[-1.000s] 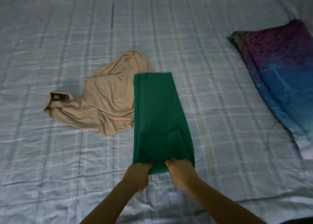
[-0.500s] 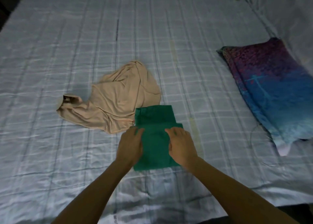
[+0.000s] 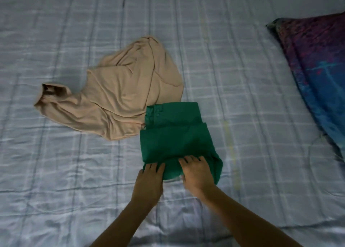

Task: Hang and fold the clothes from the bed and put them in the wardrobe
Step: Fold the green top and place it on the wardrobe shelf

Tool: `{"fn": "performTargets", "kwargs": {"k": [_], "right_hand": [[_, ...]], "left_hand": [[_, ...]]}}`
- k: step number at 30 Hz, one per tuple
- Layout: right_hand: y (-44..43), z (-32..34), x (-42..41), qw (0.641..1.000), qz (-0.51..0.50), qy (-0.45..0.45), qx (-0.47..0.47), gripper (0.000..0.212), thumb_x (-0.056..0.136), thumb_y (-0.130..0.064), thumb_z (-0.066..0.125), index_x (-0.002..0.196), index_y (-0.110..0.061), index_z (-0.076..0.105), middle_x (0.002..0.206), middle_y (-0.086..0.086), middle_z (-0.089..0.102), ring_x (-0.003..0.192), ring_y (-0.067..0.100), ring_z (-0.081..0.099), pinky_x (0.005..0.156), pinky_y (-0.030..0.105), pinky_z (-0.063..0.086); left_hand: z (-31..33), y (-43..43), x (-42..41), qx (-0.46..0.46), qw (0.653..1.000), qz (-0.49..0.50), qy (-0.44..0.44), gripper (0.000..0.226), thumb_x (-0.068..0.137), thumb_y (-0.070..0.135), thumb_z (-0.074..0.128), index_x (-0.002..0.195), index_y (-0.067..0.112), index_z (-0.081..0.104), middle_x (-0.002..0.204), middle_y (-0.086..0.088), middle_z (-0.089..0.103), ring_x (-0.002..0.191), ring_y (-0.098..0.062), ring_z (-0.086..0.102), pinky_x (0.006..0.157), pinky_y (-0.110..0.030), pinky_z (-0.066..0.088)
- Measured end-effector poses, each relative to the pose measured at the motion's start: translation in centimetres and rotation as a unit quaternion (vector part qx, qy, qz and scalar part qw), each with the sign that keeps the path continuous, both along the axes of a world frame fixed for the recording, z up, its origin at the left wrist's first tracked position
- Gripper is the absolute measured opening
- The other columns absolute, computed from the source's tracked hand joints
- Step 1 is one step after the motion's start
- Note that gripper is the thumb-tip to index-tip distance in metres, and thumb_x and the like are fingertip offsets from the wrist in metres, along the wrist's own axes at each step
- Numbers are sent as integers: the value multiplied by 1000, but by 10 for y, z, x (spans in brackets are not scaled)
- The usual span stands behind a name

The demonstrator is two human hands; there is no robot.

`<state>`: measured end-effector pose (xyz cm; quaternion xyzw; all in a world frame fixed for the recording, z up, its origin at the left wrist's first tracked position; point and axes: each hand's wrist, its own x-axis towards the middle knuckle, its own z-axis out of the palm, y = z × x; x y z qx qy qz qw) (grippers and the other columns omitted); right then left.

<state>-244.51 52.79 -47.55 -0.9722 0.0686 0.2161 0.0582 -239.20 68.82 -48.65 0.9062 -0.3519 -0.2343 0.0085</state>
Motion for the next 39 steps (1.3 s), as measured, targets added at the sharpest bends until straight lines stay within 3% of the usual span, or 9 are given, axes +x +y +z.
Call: {"fn": "performTargets", "kwargs": {"k": [6,9,12,17,21,25,29,34,39], "right_hand": [[-36,96,52,979,-38,157,126,11,75,-26,57,76,-15,56,73,3,59,70,24,59,63,28,47],[-53,115,77,995,-56,-70,50,17,77,-26,57,93,-20,62,89,3,65,82,25,60,78,33,45],[-65,108,92,968,-43,-245,15,43,67,-16,67,111,-15,64,102,8,66,93,30,61,81,40,46],[-67,48,86,997,31,-44,48,71,87,-33,57,148,-19,22,154,13,22,143,32,14,114,50,14],[-73,0,90,999,48,0,17,100,78,-49,64,151,-22,2,159,12,-3,145,31,-7,113,56,-4],[-77,-26,87,996,69,-53,-5,104,63,-51,77,148,-19,25,153,18,24,141,38,21,109,62,12],[-76,-29,91,992,58,-114,-18,81,50,-22,86,126,-12,59,129,20,57,119,39,55,94,61,43],[-64,9,98,981,48,-182,-48,62,52,-9,84,111,-7,68,107,18,69,96,34,68,83,50,54],[-26,98,108,967,74,-241,-39,66,47,-13,87,110,-9,69,106,16,70,94,31,69,80,49,56]], "left_hand": [[83,-25,61,66,942,83,318,19,86,33,53,100,21,56,107,-6,60,101,-28,56,82,-33,40],[102,-35,91,-55,982,144,112,26,86,32,54,109,20,58,103,-6,64,98,-29,57,92,-38,40],[94,-41,105,-174,959,183,-129,45,77,14,63,121,7,55,110,-19,60,97,-37,56,87,-45,46],[37,-46,92,-116,989,52,-69,71,70,29,72,133,8,46,129,-23,52,116,-40,53,91,-51,47],[-9,-52,91,-42,996,9,-80,105,52,53,79,139,15,37,138,-22,47,127,-40,45,97,-60,39],[-26,-60,96,-57,989,-28,-135,94,58,50,78,137,11,44,136,-25,48,126,-41,45,99,-64,33],[-24,-68,95,-63,984,-25,-168,63,58,9,74,119,3,60,118,-28,60,111,-43,58,98,-57,41],[22,-63,103,-111,976,-16,-188,50,60,1,57,110,2,59,98,-22,67,89,-38,66,86,-51,52],[105,-18,105,-116,974,11,-193,82,44,20,88,115,7,50,99,-18,68,88,-34,67,84,-48,54]]}}
